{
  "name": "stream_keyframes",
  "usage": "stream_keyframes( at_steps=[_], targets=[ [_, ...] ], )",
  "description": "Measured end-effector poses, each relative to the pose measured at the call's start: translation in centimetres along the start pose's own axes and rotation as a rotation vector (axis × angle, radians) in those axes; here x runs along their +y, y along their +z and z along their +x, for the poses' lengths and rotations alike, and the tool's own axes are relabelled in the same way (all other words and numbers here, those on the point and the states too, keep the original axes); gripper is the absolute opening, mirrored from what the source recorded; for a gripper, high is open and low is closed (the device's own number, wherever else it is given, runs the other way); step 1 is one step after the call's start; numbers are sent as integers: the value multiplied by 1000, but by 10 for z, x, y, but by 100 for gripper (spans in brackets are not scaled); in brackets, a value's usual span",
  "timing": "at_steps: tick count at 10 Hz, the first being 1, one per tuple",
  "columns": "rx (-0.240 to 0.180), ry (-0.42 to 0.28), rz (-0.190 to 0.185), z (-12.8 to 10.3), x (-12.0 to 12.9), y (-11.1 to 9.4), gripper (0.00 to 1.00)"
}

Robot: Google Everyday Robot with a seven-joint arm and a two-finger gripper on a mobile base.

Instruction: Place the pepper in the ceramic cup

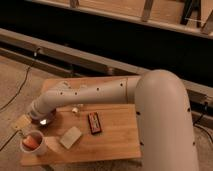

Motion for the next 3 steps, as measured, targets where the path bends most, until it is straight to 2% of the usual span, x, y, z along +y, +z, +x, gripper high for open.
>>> stream_keyframes(
  at_steps=[2,3],
  targets=[
    [-31,42,65,-5,-12,-12,80],
    [-42,54,82,-7,-15,-16,80]
  ],
)
